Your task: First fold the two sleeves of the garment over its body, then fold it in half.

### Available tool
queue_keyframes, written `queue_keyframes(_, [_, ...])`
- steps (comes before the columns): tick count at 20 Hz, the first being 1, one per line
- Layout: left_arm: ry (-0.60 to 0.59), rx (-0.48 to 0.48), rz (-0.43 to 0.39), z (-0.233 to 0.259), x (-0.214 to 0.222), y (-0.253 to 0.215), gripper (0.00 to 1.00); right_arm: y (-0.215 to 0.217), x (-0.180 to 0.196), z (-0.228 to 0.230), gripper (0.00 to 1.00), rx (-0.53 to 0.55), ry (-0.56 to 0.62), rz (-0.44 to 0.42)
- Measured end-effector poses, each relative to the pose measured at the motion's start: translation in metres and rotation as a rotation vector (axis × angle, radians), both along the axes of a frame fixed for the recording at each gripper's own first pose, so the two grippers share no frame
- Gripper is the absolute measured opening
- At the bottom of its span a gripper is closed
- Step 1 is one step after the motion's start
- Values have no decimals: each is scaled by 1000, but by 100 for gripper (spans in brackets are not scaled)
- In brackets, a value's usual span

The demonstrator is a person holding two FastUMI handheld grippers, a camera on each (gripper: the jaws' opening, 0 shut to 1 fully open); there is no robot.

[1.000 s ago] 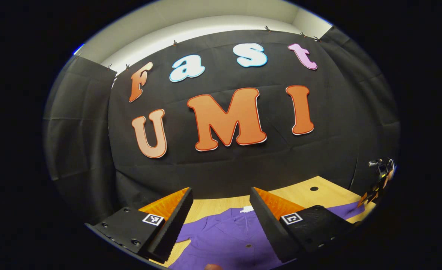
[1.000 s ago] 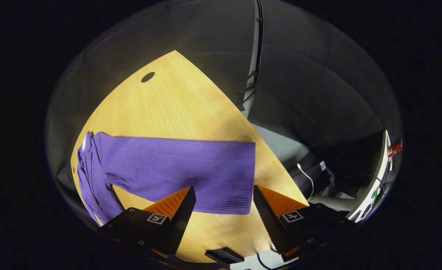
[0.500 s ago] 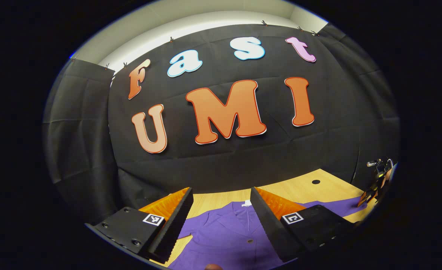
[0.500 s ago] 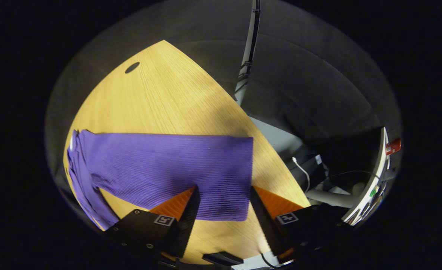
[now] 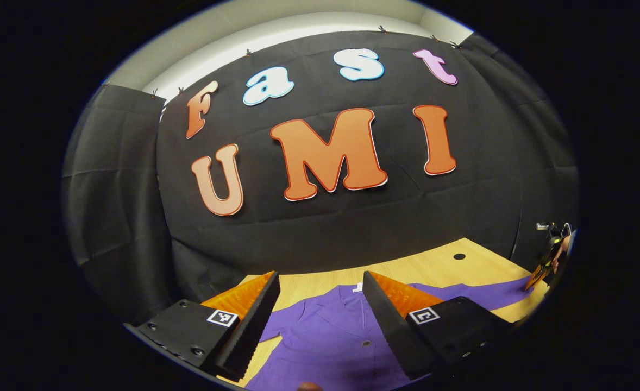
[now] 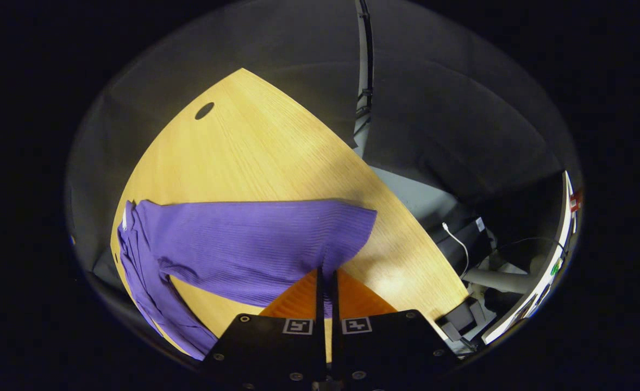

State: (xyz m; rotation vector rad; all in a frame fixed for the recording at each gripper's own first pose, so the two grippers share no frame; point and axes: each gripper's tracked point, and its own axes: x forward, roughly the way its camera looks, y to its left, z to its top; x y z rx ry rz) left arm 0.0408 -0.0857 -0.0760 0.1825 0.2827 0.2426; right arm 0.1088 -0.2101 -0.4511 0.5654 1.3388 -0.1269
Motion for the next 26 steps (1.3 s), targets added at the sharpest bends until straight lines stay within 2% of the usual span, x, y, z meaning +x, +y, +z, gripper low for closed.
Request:
queue_keyframes(6, [-24, -31, -67, 1, 9, 28, 98, 28, 9, 75, 5, -12, -126, 3])
queue_keyframes(11, [-46, -50, -99, 4, 11, 66, 98, 66, 12, 137, 5, -39, -206, 49])
queue_keyframes(16, [-57, -73, -98, 2, 9, 106, 98, 111, 14, 191, 5, -68, -266, 110])
queue_keyframes(20, [-58, -91, -91, -3, 5, 133, 98, 148, 19, 229, 5, -53, -318, 140])
queue_keyframes(26, [-59, -103, -54, -11, -9, 174, 98, 211, 36, 269, 5, -60, -387, 252])
